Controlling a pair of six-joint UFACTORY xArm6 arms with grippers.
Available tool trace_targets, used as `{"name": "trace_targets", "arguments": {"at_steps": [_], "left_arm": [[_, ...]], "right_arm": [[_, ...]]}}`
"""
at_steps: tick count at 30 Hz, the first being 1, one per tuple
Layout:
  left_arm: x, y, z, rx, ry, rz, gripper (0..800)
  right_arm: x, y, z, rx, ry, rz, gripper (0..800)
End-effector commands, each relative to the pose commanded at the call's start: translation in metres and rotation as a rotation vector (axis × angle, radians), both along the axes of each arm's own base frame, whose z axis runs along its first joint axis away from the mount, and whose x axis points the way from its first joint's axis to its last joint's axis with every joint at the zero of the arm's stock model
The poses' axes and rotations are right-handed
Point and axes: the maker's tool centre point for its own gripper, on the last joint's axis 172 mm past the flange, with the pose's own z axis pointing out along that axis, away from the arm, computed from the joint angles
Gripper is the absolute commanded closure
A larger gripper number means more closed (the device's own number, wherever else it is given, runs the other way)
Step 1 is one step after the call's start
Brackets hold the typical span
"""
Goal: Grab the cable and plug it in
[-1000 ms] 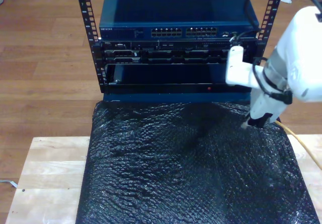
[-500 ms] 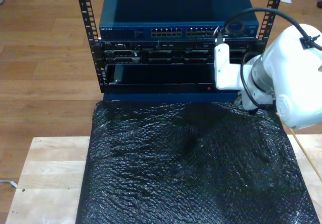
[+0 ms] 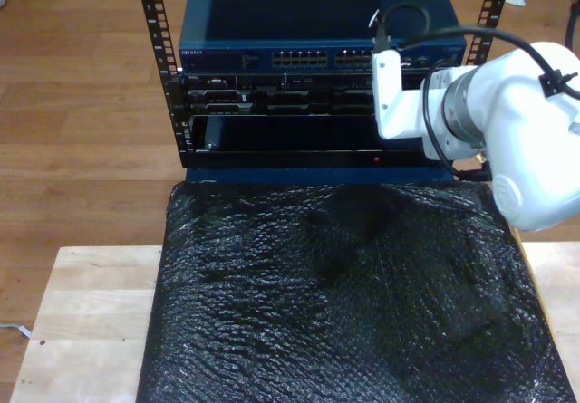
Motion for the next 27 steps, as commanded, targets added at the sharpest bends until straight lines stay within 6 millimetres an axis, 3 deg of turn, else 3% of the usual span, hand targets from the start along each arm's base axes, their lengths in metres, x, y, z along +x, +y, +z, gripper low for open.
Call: {"name": "trace_targets", "arguments": {"at_steps": [7, 13, 20, 24, 27], "left_arm": [[0.0, 0.0, 0.0, 0.0, 0.0, 0.0, 0], [0.0, 0.0, 0.0, 0.0, 0.001, -0.001, 0], [0.0, 0.0, 0.0, 0.0, 0.0, 0.0, 0], [0.0, 0.0, 0.0, 0.0, 0.0, 0.0, 0], [0.0, 0.0, 0.0, 0.0, 0.0, 0.0, 0]], "right_arm": [[0.014, -0.004, 0.022, 0.023, -0.083, 0.0, 800], [0.04, -0.003, 0.039, 0.042, -0.154, 0.007, 800], [0.036, 0.011, 0.04, 0.036, -0.175, 0.046, 800], [0.019, 0.044, 0.046, 0.037, -0.199, 0.117, 800], [0.015, 0.05, 0.049, 0.048, -0.226, 0.137, 800]]}}
